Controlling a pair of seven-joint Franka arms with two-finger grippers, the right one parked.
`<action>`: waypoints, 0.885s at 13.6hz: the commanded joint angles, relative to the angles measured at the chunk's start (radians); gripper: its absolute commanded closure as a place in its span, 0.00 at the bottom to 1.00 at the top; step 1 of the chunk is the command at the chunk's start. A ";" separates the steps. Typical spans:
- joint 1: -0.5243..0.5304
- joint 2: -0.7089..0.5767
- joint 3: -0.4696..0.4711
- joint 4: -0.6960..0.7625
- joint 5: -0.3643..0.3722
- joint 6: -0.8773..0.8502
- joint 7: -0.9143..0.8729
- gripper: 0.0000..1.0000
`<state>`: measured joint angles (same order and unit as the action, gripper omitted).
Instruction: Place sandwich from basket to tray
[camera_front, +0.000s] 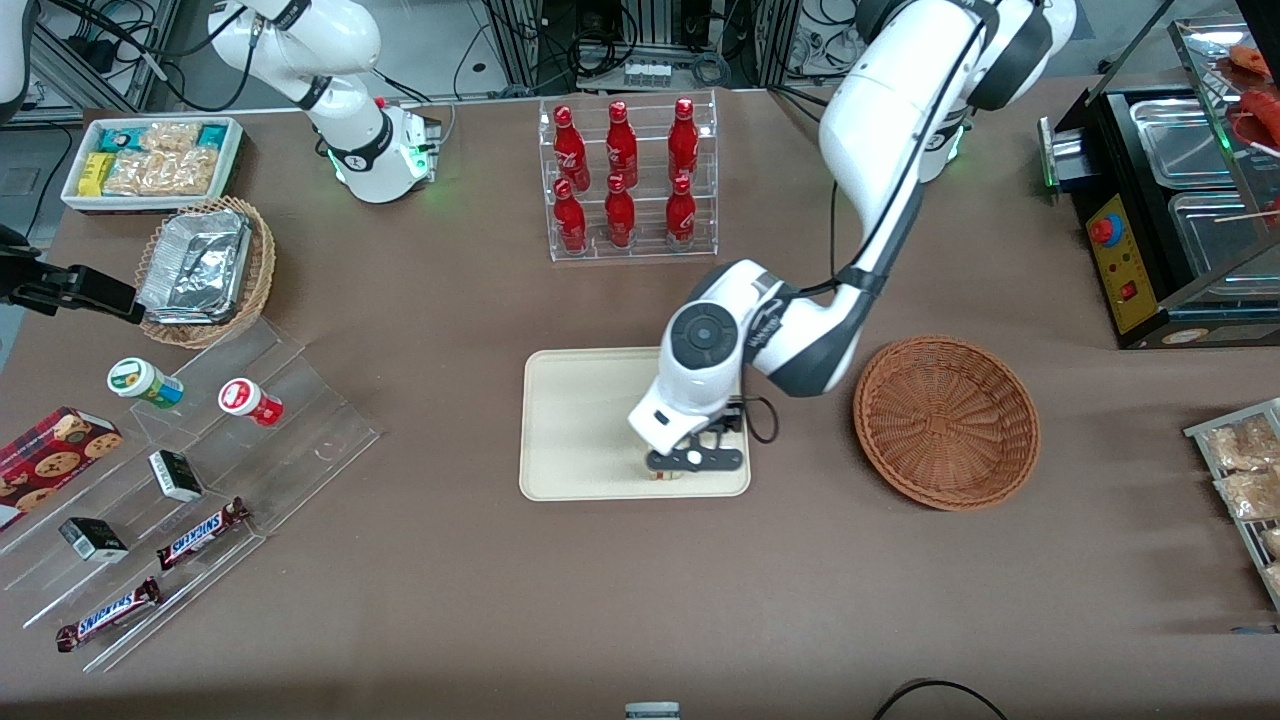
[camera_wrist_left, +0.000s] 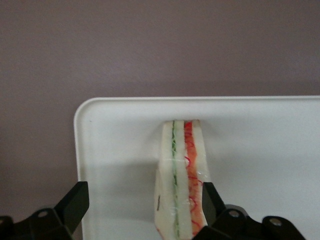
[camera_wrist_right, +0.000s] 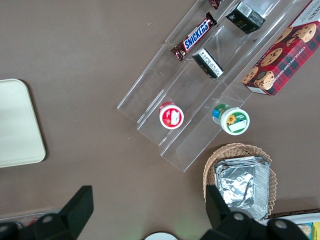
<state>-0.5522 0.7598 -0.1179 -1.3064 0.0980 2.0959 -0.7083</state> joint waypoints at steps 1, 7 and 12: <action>0.058 -0.057 0.029 -0.013 0.003 -0.033 0.013 0.00; 0.205 -0.146 0.027 -0.024 -0.026 -0.131 0.145 0.00; 0.326 -0.206 0.029 -0.025 -0.026 -0.253 0.289 0.00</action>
<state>-0.2668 0.6024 -0.0816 -1.3053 0.0840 1.8855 -0.4732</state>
